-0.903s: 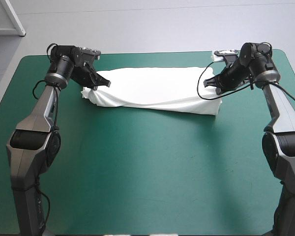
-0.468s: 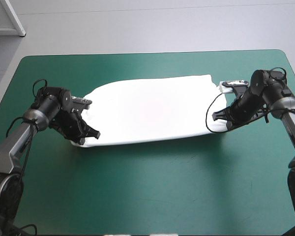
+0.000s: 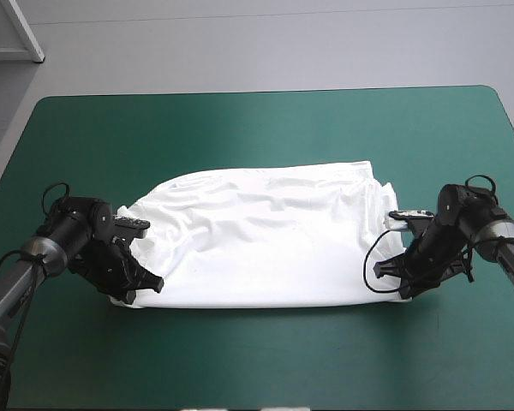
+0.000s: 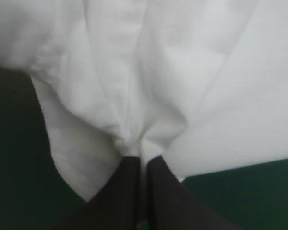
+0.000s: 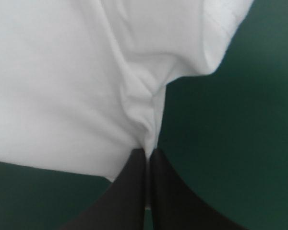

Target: Fold the cloth

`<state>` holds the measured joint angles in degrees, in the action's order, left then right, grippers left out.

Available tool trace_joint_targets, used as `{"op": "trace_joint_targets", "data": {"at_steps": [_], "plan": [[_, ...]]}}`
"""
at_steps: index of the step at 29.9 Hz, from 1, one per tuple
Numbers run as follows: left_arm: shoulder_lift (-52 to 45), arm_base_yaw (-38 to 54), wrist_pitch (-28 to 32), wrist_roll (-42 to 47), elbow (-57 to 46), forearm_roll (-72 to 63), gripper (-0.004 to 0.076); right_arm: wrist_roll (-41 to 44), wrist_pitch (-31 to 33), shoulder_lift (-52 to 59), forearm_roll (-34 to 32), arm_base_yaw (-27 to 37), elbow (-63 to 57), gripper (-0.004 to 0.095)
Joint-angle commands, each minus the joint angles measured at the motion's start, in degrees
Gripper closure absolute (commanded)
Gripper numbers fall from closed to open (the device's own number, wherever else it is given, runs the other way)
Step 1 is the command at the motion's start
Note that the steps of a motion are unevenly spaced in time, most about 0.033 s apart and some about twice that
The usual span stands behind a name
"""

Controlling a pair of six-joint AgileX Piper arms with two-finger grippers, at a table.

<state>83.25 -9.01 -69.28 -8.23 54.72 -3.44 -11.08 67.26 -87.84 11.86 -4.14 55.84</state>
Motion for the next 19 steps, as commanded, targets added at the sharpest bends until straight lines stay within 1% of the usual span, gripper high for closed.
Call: {"op": "trace_joint_targets", "data": {"at_steps": [1, 2, 5, 7, 8, 9, 10, 11, 12, 16, 19], "plan": [[-2.01, -0.21, -4.73, 0.47, 0.91, 0.14, 0.0697, -3.34, -1.22, 2.22, 2.46, 0.08, -0.46, 0.0866], [-2.01, -0.21, -4.92, 0.47, 0.91, 0.05, 0.0665, -4.06, -1.26, 2.22, 3.56, 0.08, -0.46, 0.0808], [-2.01, -0.21, -4.92, 0.47, 0.91, -0.64, 0.0519, -5.45, -2.98, 2.60, 5.96, 0.08, -0.46, 0.0554], [-2.01, -0.21, -4.92, 0.47, 0.91, -1.92, 0.0375, -5.45, -4.47, 2.71, 6.26, 0.08, -0.05, 0.0368], [-2.01, -0.21, -4.92, 0.47, 0.91, -2.15, 0.0315, -5.45, -5.01, 2.71, 6.36, 0.08, 0.40, 0.0296], [-2.01, -0.21, -4.92, 0.47, 0.91, -2.25, 0.0244, -5.45, -5.31, 2.71, 6.26, 0.08, 1.00, 0.0244], [-2.01, -0.21, -4.92, 0.47, 0.91, -2.25, 0.0188, -5.45, -5.40, 2.71, 6.26, 0.08, 1.66, 0.0217], [-2.01, -0.21, -4.92, 0.32, 1.16, -2.25, 0.0148, -5.45, -5.40, 2.71, 6.26, 0.08, 2.74, 0.0204], [-2.01, -0.21, -4.80, 0.32, 1.45, -2.25, 0.0130, -5.19, -5.40, 2.71, 6.14, 0.08, 4.03, 0.0205], [-2.32, -0.21, -3.35, 1.08, 4.98, -2.25, 0.0140, -4.26, -4.87, 2.71, 6.14, 0.08, 10.05, 0.0209], [-4.19, -0.08, 0.92, 1.08, 8.02, -1.56, 0.0140, -3.37, -3.98, 2.71, 6.14, 0.08, 14.42, 0.0210]]}}
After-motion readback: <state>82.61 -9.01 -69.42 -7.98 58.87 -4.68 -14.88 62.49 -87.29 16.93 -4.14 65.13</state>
